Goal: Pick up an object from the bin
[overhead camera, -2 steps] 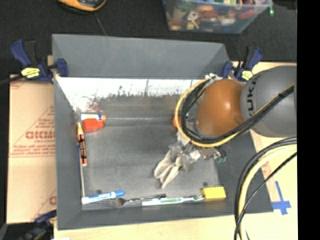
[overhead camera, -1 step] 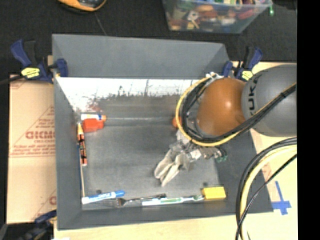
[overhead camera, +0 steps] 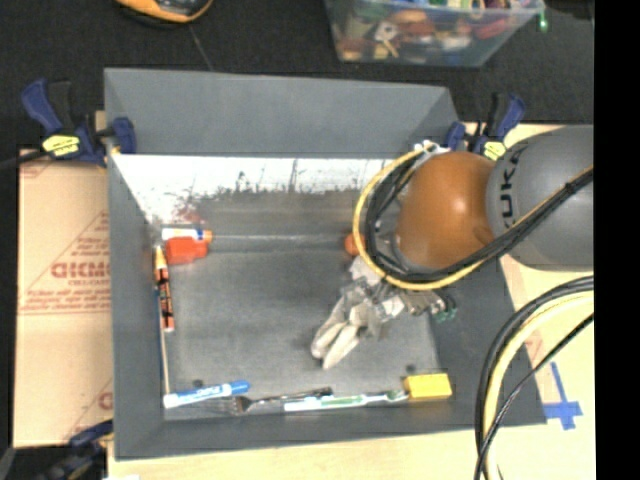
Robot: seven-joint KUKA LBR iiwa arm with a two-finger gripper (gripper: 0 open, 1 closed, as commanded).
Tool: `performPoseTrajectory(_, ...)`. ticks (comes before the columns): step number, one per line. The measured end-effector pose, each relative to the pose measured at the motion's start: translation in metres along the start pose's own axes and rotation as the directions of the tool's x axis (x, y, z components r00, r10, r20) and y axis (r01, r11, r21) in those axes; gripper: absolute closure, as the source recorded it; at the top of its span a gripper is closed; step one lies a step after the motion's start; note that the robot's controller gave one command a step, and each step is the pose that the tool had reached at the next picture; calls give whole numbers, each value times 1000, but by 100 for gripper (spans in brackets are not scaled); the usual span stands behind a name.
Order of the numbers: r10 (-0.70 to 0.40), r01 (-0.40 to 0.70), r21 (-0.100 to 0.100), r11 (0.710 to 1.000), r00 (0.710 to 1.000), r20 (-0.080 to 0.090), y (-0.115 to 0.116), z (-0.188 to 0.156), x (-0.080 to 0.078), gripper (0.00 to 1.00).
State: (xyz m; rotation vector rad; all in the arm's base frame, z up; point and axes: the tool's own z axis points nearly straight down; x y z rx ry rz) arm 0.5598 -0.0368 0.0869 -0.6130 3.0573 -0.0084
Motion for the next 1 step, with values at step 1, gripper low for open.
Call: performPoseTrajectory(1, 2, -2, -2, 1000, 1000, -5, 0, -15, 1, 100)
